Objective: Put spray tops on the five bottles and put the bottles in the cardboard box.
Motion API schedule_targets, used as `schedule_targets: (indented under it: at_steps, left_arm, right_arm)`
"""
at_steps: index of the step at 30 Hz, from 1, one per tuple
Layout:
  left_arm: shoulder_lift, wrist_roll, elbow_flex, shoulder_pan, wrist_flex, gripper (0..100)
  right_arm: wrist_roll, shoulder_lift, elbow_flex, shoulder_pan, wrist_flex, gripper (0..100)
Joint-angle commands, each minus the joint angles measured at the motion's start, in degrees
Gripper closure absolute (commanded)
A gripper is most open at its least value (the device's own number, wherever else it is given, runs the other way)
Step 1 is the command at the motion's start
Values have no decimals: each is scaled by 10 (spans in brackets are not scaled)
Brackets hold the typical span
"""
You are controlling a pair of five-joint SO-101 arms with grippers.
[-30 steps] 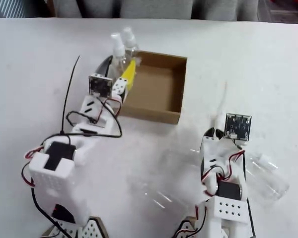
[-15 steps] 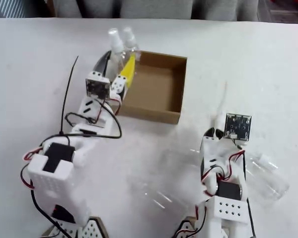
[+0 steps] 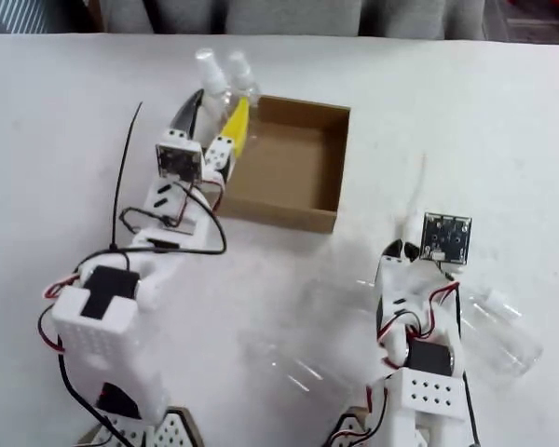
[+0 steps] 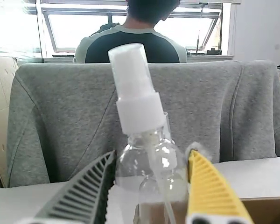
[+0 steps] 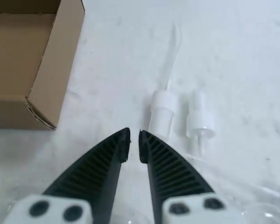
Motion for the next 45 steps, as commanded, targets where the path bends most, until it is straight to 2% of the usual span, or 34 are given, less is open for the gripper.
schedule_targets:
  at_steps: [1,37,42,45]
  left_arm:
    - [22,-9,-55,-8,-20,897]
    - [97,-9,-69,6,-17,893]
    - [94,-9,-62,5,-10,799]
    - [91,-7,-64,3,28,763]
  right_arm:
    - [-1,-6,-5,2,-12,981]
    - [-1,-6,-5,5,-12,981]
    - [-1,-6,-5,5,-12,981]
    - [-1,-6,-5,5,-12,981]
